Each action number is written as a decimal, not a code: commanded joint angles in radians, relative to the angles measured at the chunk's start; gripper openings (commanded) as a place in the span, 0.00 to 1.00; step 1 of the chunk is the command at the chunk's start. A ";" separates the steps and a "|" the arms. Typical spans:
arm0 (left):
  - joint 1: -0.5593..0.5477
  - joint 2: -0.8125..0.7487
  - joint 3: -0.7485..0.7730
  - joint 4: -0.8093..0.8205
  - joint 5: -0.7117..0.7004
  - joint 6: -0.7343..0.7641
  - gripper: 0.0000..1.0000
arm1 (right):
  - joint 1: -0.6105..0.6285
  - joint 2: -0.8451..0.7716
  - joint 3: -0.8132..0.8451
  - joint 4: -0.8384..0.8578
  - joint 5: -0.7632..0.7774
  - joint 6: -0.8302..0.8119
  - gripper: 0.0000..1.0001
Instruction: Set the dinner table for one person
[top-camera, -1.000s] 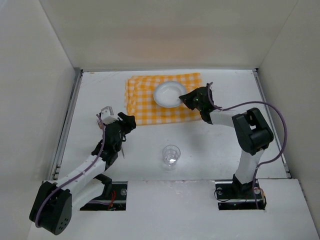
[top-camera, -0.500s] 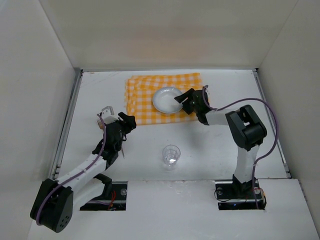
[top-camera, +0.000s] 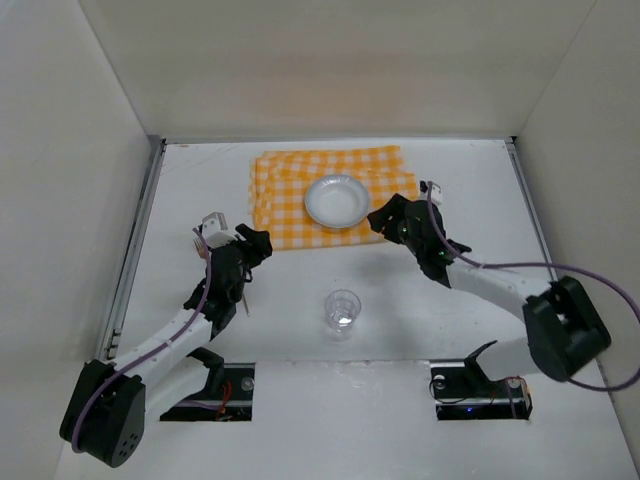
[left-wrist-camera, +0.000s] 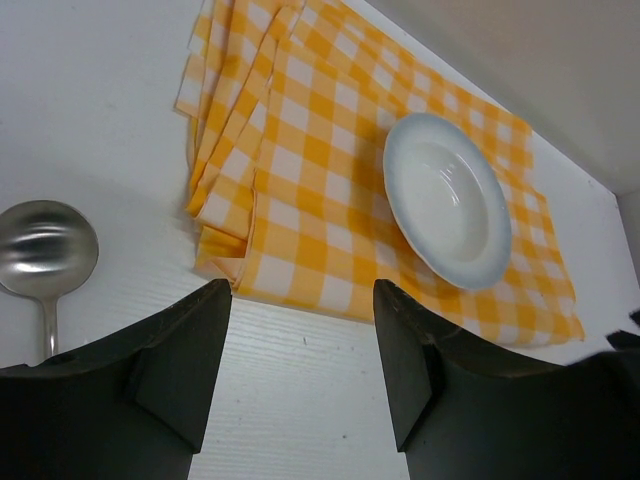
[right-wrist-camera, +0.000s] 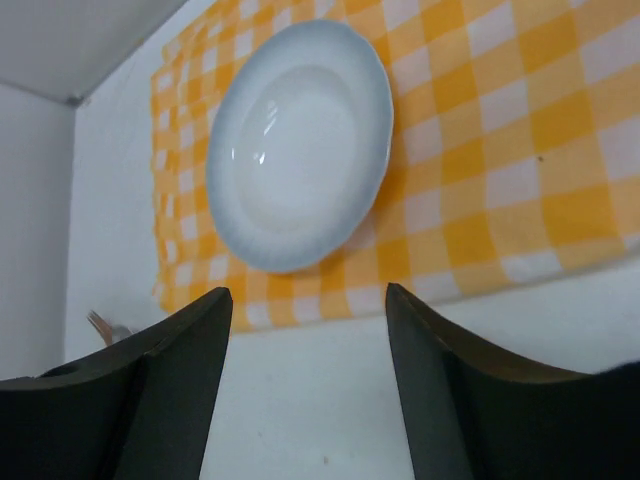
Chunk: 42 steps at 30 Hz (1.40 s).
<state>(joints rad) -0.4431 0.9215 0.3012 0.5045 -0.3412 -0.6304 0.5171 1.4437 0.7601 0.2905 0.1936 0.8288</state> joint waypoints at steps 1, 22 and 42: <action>0.001 -0.007 -0.002 0.029 -0.013 -0.006 0.56 | 0.097 -0.190 -0.051 -0.161 0.064 -0.195 0.54; 0.019 -0.004 0.006 0.000 -0.015 -0.022 0.56 | 0.574 -0.208 0.045 -0.683 0.119 -0.324 0.48; 0.042 0.017 0.013 -0.023 -0.012 -0.029 0.56 | -0.108 0.255 0.786 -0.520 0.159 -0.499 0.03</action>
<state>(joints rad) -0.4103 0.9451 0.3016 0.4610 -0.3439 -0.6556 0.4686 1.5700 1.4158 -0.2398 0.3626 0.3710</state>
